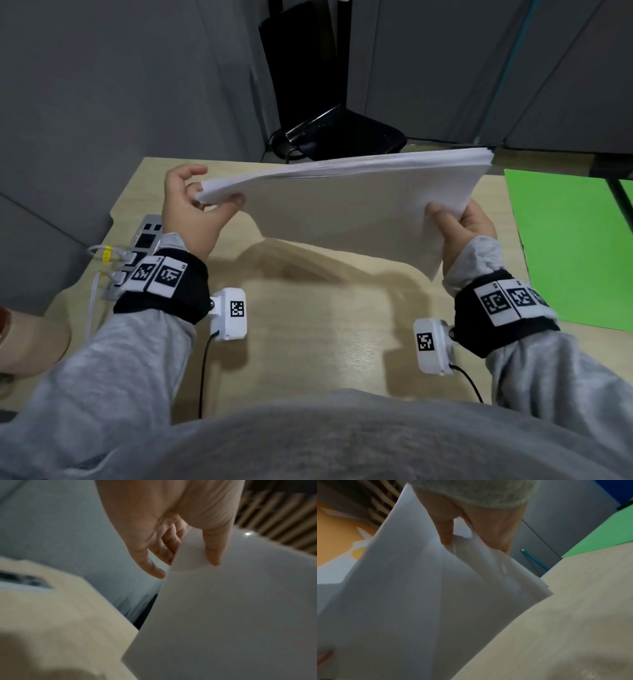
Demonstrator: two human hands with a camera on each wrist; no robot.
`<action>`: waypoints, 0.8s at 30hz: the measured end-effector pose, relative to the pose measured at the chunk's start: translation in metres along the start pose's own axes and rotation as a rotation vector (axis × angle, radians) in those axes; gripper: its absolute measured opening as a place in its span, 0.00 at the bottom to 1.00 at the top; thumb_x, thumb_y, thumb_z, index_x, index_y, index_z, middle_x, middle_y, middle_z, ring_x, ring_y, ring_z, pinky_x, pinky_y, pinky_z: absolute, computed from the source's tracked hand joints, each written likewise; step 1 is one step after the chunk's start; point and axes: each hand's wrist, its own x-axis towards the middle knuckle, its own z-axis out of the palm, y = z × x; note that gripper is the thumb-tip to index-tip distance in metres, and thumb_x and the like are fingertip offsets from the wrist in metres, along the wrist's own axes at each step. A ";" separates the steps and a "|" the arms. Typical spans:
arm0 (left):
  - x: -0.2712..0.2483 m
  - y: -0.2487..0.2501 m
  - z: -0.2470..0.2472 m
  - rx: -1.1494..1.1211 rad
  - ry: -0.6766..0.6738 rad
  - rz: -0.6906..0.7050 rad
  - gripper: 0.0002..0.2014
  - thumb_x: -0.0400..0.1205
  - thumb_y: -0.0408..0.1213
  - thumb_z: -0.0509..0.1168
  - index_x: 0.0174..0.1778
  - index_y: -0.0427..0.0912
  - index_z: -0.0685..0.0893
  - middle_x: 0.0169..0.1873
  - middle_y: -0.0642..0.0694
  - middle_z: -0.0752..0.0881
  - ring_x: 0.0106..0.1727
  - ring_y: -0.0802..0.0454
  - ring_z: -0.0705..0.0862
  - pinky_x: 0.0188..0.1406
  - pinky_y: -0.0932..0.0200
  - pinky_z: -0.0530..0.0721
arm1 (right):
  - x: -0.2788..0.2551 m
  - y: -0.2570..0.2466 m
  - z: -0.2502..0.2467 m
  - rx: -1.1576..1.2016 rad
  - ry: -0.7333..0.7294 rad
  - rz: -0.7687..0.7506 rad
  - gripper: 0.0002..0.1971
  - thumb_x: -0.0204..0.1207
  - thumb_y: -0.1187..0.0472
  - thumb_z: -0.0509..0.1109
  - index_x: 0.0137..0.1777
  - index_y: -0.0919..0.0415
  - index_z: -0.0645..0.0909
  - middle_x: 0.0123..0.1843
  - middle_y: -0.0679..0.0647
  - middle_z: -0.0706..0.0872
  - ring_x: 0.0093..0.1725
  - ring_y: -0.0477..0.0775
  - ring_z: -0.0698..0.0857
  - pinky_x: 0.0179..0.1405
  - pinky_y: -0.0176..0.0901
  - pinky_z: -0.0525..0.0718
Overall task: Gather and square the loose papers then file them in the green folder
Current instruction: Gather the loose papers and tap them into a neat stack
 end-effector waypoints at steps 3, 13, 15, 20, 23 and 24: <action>0.004 -0.005 0.003 -0.007 -0.078 -0.076 0.18 0.71 0.38 0.75 0.56 0.41 0.82 0.47 0.47 0.89 0.43 0.62 0.86 0.40 0.74 0.80 | 0.006 0.003 -0.001 0.040 -0.018 0.030 0.10 0.77 0.70 0.66 0.45 0.53 0.82 0.31 0.42 0.91 0.33 0.41 0.88 0.32 0.33 0.84; -0.010 -0.006 0.025 -0.116 -0.003 -0.012 0.09 0.78 0.31 0.68 0.41 0.53 0.81 0.39 0.60 0.85 0.36 0.74 0.84 0.36 0.78 0.79 | 0.009 0.016 0.000 0.031 0.050 0.001 0.09 0.75 0.70 0.68 0.48 0.54 0.80 0.33 0.42 0.90 0.34 0.39 0.88 0.34 0.31 0.83; -0.014 -0.021 0.024 -0.063 -0.076 -0.051 0.10 0.76 0.30 0.70 0.47 0.49 0.81 0.42 0.57 0.85 0.41 0.69 0.84 0.39 0.74 0.80 | 0.006 0.025 -0.006 -0.100 0.063 0.042 0.12 0.74 0.68 0.71 0.55 0.57 0.79 0.37 0.42 0.88 0.35 0.40 0.86 0.31 0.25 0.81; -0.022 -0.045 0.028 0.043 -0.149 -0.182 0.13 0.80 0.30 0.65 0.61 0.36 0.80 0.52 0.44 0.85 0.56 0.47 0.83 0.45 0.67 0.78 | -0.002 0.039 -0.012 -0.323 0.024 0.086 0.13 0.75 0.67 0.70 0.60 0.60 0.80 0.43 0.49 0.87 0.43 0.48 0.84 0.29 0.20 0.77; -0.017 -0.033 0.026 -0.059 -0.071 -0.130 0.10 0.80 0.29 0.64 0.57 0.39 0.81 0.49 0.48 0.87 0.48 0.60 0.85 0.43 0.76 0.79 | 0.000 0.028 -0.012 -0.166 0.058 0.039 0.08 0.76 0.67 0.69 0.47 0.51 0.81 0.33 0.39 0.89 0.33 0.34 0.85 0.31 0.23 0.80; -0.015 -0.029 0.024 -0.088 -0.058 -0.095 0.10 0.79 0.28 0.65 0.55 0.42 0.80 0.47 0.51 0.87 0.46 0.66 0.84 0.43 0.77 0.79 | 0.003 0.026 -0.014 -0.114 0.079 0.021 0.08 0.75 0.67 0.69 0.47 0.51 0.81 0.35 0.41 0.88 0.32 0.33 0.85 0.31 0.24 0.80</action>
